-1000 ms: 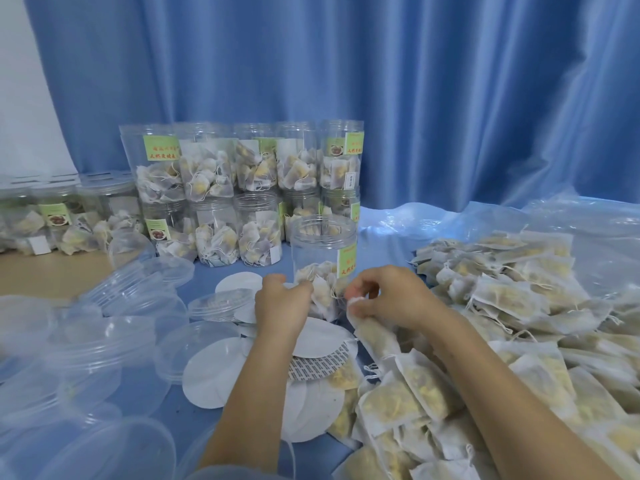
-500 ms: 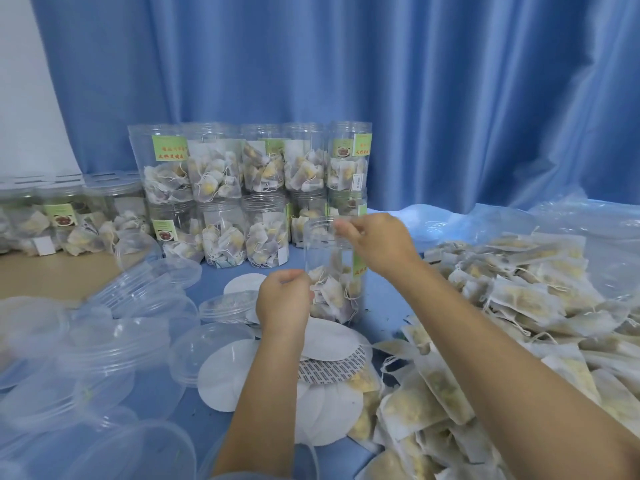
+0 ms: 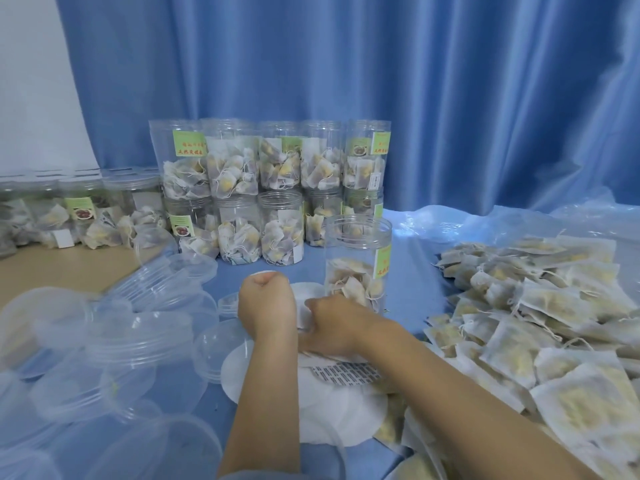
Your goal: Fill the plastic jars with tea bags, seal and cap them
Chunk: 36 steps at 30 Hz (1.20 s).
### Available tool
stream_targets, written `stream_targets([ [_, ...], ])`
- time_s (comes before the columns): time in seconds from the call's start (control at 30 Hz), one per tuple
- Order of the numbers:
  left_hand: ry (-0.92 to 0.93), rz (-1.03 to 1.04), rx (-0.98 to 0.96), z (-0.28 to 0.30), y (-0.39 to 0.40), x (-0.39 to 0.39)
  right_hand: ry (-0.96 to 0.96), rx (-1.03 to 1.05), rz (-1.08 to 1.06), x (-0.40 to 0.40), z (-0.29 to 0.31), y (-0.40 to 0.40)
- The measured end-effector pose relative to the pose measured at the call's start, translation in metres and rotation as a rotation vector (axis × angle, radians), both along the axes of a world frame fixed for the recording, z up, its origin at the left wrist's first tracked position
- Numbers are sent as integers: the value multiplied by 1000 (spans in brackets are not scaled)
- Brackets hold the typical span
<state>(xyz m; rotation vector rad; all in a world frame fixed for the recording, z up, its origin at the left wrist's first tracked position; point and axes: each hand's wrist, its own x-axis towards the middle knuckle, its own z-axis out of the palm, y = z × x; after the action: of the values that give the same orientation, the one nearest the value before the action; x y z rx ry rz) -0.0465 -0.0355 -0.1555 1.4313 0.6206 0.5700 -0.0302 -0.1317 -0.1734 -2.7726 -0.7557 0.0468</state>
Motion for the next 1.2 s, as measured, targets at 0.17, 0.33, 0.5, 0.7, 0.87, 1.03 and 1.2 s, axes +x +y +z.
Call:
stream_targets([
  [0.17,71,5,298,-4,3,-2,38,78,-49,-9,4,-8],
  [0.33,164,13,588,-23,4,0,98,-187,-103,-7,29,-23],
  [0.5,175,41,939,-32,-13,-1,176,-163,-23,-3,31,-33],
  [0.7,578,-89,1205,-26,1,11,197,-187,29,-2,36,-39],
  [0.87,707,-159,1254,-26,7,18,82,-67,17,1,37,-41],
  [1.03,608,-120,1151,-6,4,17,-261,148,-163,2,39,-39],
  [1.2,363,21,1101,19,2,6,-440,319,-330,-3,43,-36],
])
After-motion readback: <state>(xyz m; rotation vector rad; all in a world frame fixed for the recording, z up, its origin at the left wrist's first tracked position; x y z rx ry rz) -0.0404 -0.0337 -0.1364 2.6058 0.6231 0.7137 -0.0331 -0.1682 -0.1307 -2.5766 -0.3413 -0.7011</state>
